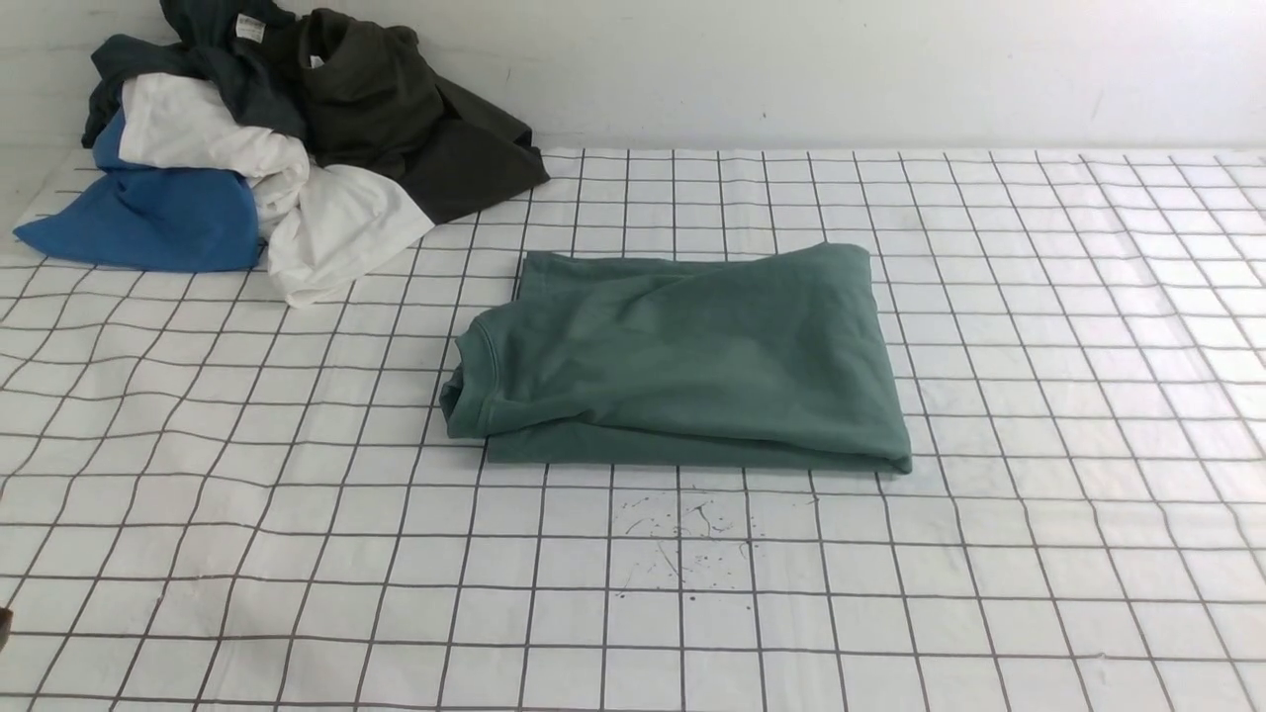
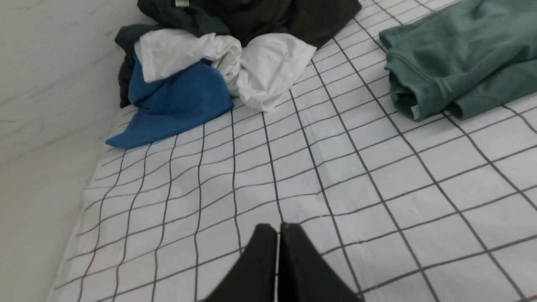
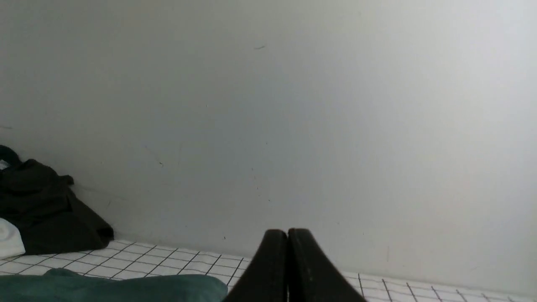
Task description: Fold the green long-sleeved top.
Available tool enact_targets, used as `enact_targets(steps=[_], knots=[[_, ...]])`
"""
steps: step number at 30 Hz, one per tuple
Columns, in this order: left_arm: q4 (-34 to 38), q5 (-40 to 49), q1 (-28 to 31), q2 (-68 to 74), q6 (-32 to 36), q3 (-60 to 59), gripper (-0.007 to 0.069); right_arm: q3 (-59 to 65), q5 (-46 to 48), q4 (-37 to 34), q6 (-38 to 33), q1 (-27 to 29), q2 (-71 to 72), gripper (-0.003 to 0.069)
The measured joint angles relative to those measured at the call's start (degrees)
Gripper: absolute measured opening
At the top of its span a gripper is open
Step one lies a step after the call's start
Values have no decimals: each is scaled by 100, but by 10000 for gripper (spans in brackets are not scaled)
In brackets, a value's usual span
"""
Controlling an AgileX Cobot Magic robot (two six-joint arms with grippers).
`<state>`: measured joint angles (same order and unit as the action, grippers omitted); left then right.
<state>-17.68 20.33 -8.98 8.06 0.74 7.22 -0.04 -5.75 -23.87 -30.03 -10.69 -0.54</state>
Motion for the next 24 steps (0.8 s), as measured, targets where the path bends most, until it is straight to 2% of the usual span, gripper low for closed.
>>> enact_targets(steps=[6, 13, 18, 20, 24], knots=[[5, 54, 0, 0, -5, 0, -8, 105, 607, -193, -38, 0, -411, -6], [5, 49, 0, 0, -5, 0, -8, 162, 1105, -193, -124, 74, -260, -6], [-1, 49, 0, 0, -5, 0, -8, 162, 1780, 225, -38, 449, 77, -6], [-1, 49, 0, 0, -5, 0, -8, 162, 1972, 475, 298, 741, 113, -6], [-13, 49, 0, 0, -5, 0, -8, 162, 2149, 1308, 1785, 1402, 110, -6]])
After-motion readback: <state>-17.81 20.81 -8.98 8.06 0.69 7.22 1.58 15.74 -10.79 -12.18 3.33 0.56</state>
